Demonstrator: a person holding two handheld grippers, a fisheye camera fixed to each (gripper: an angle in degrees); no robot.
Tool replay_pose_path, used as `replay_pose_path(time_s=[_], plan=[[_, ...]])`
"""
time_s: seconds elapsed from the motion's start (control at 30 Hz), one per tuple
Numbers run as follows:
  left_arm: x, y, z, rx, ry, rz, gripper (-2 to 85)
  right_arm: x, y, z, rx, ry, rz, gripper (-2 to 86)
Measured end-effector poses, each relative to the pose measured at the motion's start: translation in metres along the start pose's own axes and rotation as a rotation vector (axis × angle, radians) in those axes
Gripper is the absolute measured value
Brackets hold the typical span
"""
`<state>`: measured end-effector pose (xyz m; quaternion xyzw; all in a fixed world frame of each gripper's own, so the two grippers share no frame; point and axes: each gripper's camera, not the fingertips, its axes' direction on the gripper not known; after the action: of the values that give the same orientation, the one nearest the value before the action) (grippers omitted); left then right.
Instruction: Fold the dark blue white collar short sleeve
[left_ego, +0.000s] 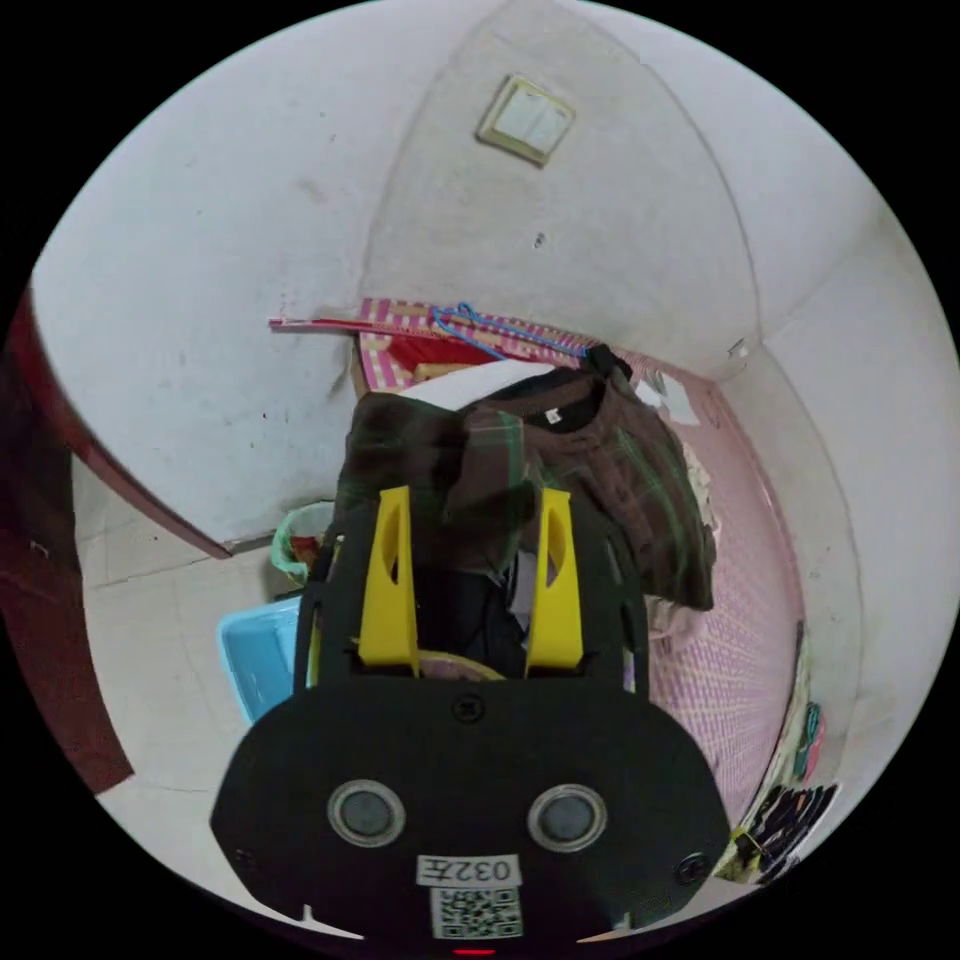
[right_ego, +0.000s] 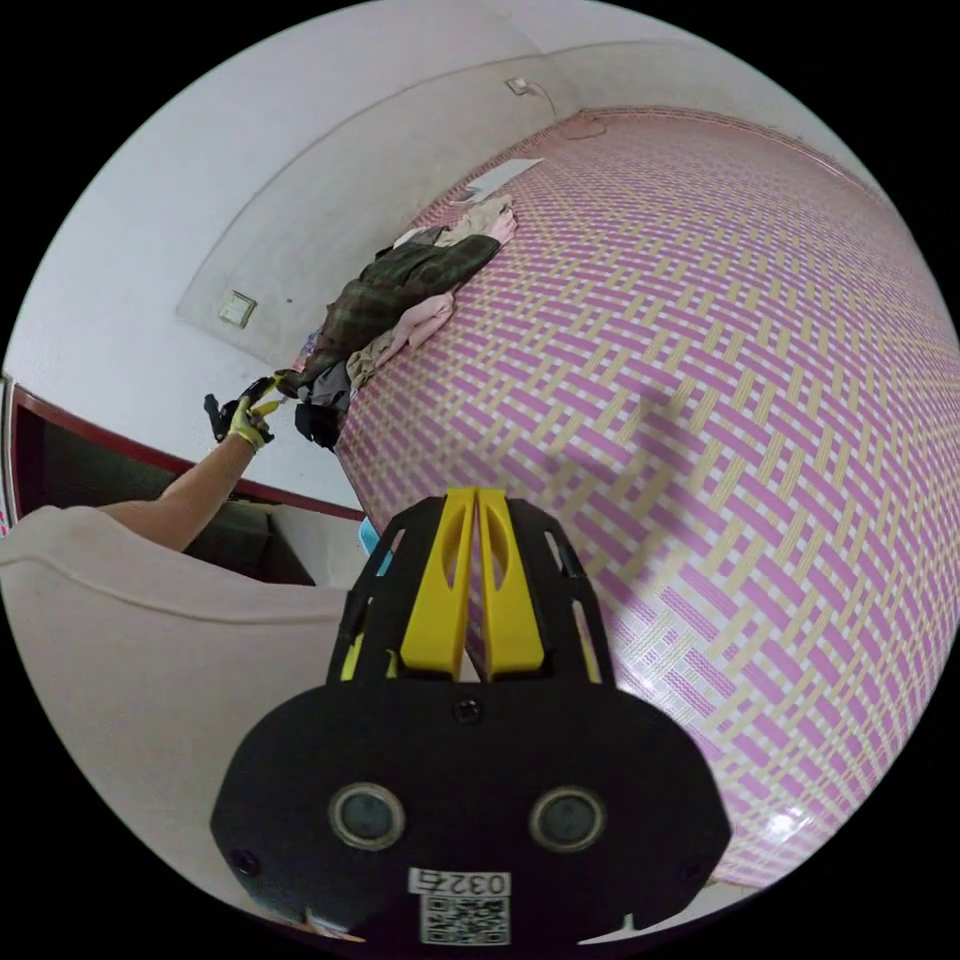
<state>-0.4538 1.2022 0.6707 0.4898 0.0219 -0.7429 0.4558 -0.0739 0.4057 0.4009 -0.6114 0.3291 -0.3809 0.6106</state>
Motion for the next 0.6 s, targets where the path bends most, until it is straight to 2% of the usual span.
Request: replay_pose_path(time_s=[0.07,0.1,0.2,0.27,0.47,0.53,0.6], plan=[[0.002,-0.015,0.028,-0.076,-0.012,0.025,13.1,-0.004,-0.003,-0.002,0.017,0.010,0.009,-1.0],[0.002,-0.022,0.039,-0.091,0.038,0.026,10.3,-0.005,-0.004,-0.003,0.021,0.010,0.021,-1.0],[0.005,-0.032,0.050,-0.091,0.136,0.007,1.7,-0.002,-0.001,-0.004,0.004,0.012,0.039,-1.0],[0.012,-0.033,0.052,-0.105,0.157,-0.016,0.3,0.002,0.002,-0.007,-0.002,0.020,0.046,-1.0],[0.086,0.005,0.007,0.055,0.573,0.141,-1.3,0.030,0.021,-0.028,0.028,-0.014,0.056,-1.0],[0.144,0.038,-0.010,0.041,0.734,0.248,-1.6,0.047,0.032,-0.041,0.045,-0.041,0.058,-1.0],[0.203,0.072,-0.017,-0.014,0.800,0.378,-1.6,0.061,0.043,-0.055,0.068,-0.057,0.054,-1.0]])
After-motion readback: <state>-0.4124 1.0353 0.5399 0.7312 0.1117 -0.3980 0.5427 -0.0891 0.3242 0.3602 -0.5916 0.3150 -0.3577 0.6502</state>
